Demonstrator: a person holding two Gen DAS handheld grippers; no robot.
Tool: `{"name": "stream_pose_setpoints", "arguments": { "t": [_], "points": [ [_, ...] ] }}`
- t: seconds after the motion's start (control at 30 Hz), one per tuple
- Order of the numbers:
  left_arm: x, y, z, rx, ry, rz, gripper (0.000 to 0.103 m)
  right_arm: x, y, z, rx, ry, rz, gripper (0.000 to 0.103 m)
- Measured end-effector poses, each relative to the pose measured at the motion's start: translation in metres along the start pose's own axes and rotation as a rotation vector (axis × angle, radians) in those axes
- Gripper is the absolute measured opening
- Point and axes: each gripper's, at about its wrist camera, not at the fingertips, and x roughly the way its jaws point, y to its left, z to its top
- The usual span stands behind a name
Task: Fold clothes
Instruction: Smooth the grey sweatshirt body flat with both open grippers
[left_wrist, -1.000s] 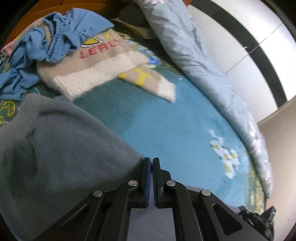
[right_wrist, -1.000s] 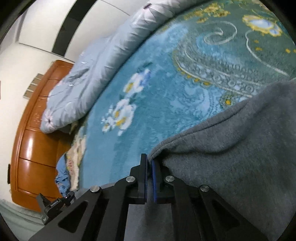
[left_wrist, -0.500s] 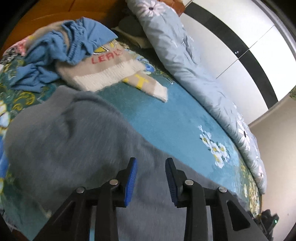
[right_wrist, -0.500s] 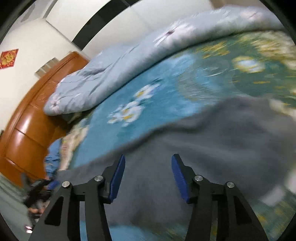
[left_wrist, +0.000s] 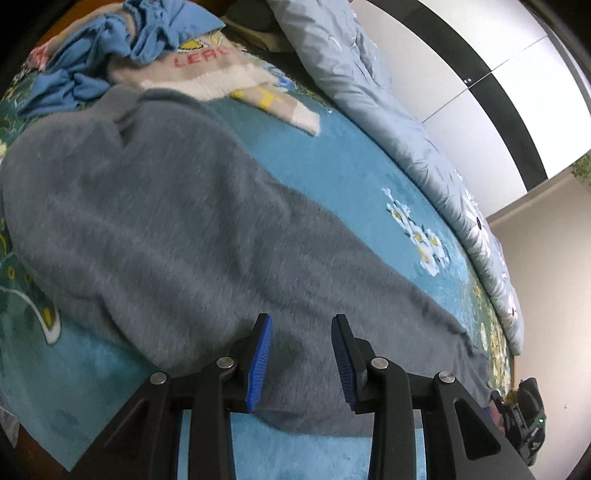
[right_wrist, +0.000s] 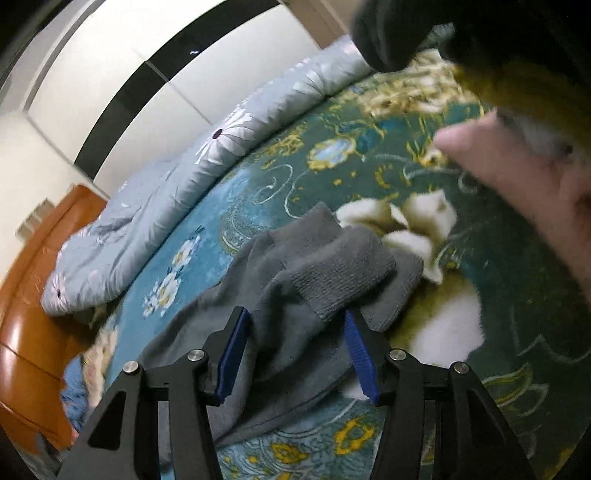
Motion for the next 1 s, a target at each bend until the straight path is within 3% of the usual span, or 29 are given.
{"name": "stream_pose_setpoints", "arguments": {
  "t": [0.27,0.33,0.37,0.5,0.6,0.73,0.87,0.93,1.0],
  "points": [
    [-0.005,-0.006,-0.001,0.036,-0.019,0.027,0.037,0.011,0.003,0.009,0.077,-0.012,0.011,0.055],
    [-0.003,-0.006,-0.003,0.046,-0.012,0.036,0.037,0.011,0.003,0.010,0.069,-0.014,-0.007,0.043],
    [-0.001,-0.006,-0.004,0.046,-0.006,0.035,0.037,0.011,0.004,0.011,0.050,-0.014,-0.028,0.023],
    [0.002,-0.005,-0.008,0.051,0.011,0.039,0.037,-0.001,0.009,0.011,-0.052,-0.050,-0.047,0.012],
    [0.001,-0.004,-0.010,0.053,0.011,0.031,0.037,-0.019,0.014,0.009,-0.143,-0.128,-0.091,0.012],
    [0.004,-0.002,-0.011,0.045,0.018,0.042,0.037,-0.001,0.005,0.000,-0.175,-0.046,-0.174,0.012],
    [0.003,-0.003,-0.014,0.061,0.020,0.050,0.037,-0.004,0.000,-0.003,-0.144,-0.047,-0.167,0.015],
    [0.002,-0.003,-0.014,0.060,0.019,0.049,0.037,-0.009,0.004,-0.005,-0.161,-0.062,-0.174,0.022],
    [0.004,-0.003,-0.014,0.052,0.022,0.051,0.037,-0.013,0.005,-0.008,-0.167,-0.070,-0.206,0.036]
  ]
}}
